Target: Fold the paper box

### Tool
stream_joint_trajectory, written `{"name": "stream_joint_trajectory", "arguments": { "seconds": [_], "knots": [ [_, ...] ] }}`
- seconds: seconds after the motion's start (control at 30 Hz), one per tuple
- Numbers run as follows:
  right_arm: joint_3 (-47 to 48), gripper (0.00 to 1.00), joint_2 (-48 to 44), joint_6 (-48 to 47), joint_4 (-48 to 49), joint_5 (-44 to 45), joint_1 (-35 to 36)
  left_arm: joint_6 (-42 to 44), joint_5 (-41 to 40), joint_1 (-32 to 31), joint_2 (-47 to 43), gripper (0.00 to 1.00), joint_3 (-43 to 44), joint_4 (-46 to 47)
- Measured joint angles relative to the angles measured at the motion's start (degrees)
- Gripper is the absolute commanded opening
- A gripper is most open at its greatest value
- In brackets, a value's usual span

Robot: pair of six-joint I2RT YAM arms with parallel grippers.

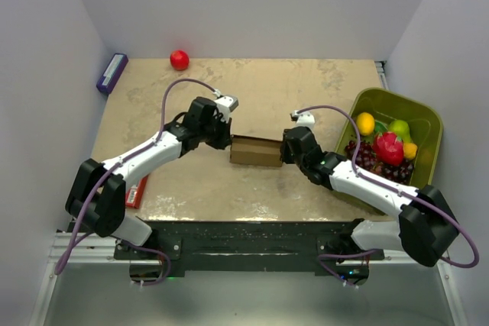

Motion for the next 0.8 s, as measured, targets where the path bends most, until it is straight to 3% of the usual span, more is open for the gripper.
{"name": "stream_joint_trajectory", "arguments": {
  "seconds": [0.37,0.8],
  "knots": [
    [0.8,0.62,-0.1,1.6,-2.9,-0.4,0.2,2.4,1.1,-0.6,-0.1,0.00,-1.4,0.7],
    [0.8,0.63,0.0,2.3,-2.8,-3.4,-1.0,3.2,1.4,-0.6,-0.1,0.00,-1.4,0.7]
  ]
}}
